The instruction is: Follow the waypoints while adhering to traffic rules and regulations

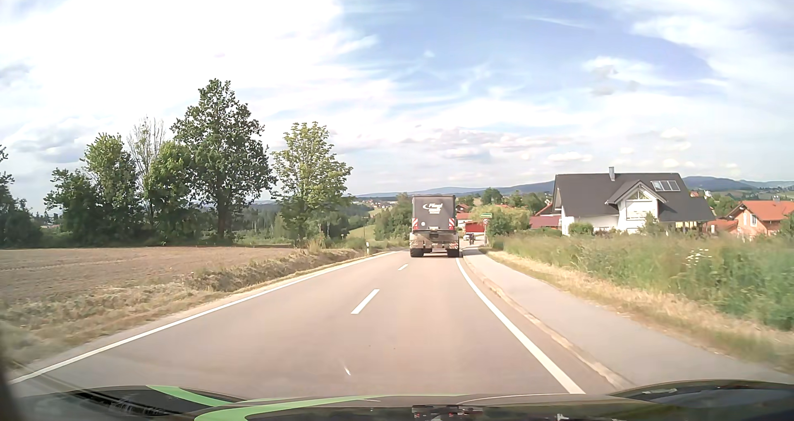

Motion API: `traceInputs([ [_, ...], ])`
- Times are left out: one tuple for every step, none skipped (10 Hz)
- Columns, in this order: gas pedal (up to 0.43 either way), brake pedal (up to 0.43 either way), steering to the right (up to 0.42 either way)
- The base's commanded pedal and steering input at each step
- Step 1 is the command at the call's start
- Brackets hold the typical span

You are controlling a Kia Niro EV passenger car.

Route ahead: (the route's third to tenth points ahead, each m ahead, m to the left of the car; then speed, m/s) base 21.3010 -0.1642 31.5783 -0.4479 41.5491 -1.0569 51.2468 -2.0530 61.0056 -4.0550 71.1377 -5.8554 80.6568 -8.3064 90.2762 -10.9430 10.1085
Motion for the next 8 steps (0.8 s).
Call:
traceInputs([
  [0.028, 0.0, 0.011],
  [0.028, 0.0, 0.011],
  [0.0, 0.0, 0.012],
  [0.0, 0.0, 0.011],
  [0.0, 0.0, 0.011],
  [0.0, 0.0, 0.011],
  [0.0, 0.0, 0.011],
  [0.0, 0.0, 0.011],
])
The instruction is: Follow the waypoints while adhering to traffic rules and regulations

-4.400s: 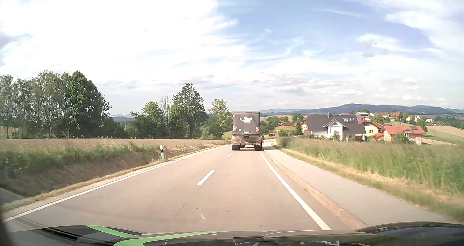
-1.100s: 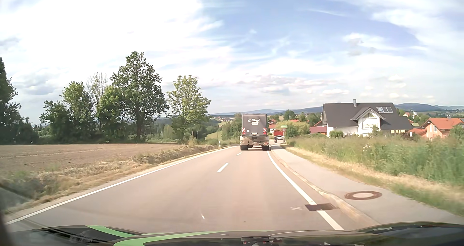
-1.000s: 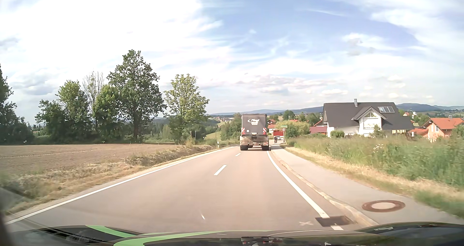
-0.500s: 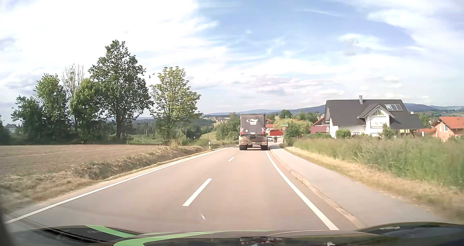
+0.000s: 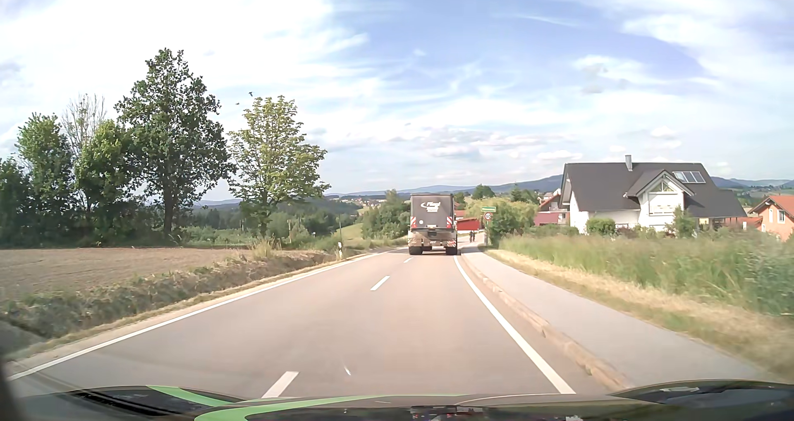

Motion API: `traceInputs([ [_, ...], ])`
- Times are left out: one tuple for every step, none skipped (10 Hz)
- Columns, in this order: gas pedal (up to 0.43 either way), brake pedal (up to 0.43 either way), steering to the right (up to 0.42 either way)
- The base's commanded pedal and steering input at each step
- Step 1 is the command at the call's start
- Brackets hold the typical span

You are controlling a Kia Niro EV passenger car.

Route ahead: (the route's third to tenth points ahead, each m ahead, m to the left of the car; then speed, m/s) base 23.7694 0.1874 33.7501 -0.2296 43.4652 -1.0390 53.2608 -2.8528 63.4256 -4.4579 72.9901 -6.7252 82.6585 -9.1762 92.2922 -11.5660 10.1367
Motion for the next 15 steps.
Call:
traceInputs([
  [0.008, 0.0, 0.01],
  [0.008, 0.0, 0.01],
  [0.008, 0.0, 0.01],
  [0.008, 0.0, 0.01],
  [0.039, 0.0, 0.011],
  [0.039, 0.0, 0.011],
  [0.039, 0.0, 0.01],
  [0.039, 0.0, 0.011],
  [0.039, 0.0, 0.011],
  [0.039, 0.0, 0.011],
  [0.039, 0.0, 0.011],
  [0.039, 0.0, 0.011],
  [0.039, 0.0, 0.011],
  [0.039, 0.0, 0.013],
  [0.039, 0.0, 0.014],
])
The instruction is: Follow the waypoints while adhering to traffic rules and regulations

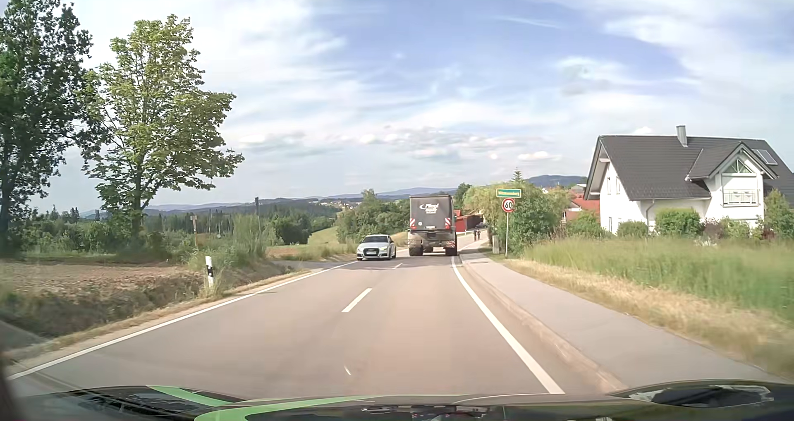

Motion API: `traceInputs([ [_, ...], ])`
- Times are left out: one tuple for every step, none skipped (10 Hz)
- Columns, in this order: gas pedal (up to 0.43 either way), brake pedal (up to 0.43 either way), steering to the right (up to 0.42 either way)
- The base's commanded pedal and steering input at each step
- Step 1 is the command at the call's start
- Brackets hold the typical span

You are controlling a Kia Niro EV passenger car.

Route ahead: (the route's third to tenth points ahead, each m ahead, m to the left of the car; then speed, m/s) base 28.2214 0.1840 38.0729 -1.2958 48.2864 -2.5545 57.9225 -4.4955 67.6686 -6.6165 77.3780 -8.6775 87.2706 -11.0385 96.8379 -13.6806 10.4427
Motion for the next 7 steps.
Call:
traceInputs([
  [0.039, 0.0, 0.014],
  [0.039, 0.0, 0.012],
  [0.039, 0.0, 0.008],
  [0.039, 0.0, 0.008],
  [0.039, 0.0, 0.008],
  [0.039, 0.0, 0.008],
  [0.039, 0.0, 0.008],
])
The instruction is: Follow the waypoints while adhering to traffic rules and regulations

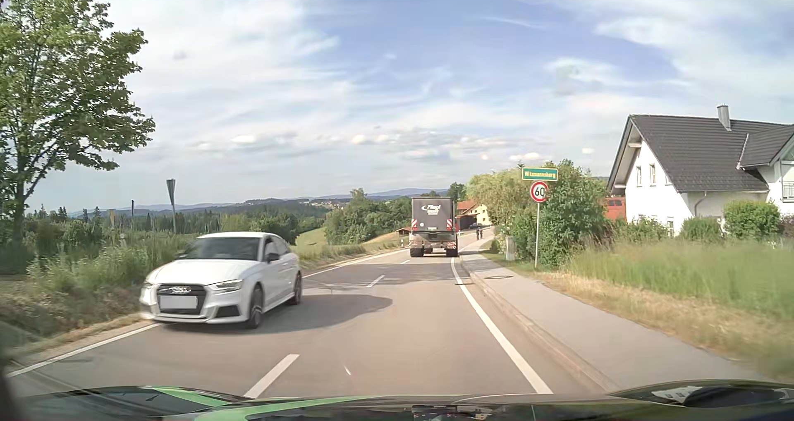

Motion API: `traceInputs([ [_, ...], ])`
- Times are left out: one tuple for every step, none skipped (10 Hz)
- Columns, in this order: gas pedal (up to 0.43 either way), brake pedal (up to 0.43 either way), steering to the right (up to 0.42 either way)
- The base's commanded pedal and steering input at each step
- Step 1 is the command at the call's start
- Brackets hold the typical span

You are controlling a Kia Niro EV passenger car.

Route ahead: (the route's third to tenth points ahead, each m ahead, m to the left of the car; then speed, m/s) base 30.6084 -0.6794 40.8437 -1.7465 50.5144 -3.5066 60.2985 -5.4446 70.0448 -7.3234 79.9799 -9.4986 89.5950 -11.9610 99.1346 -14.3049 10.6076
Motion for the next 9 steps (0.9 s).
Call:
traceInputs([
  [0.039, 0.0, 0.008],
  [0.039, 0.0, 0.008],
  [0.039, 0.0, 0.008],
  [0.028, 0.0, 0.007],
  [0.02, 0.0, 0.008],
  [0.02, 0.0, 0.007],
  [0.02, 0.0, 0.006],
  [0.008, 0.0, 0.006],
  [0.0, 0.0, 0.007],
])
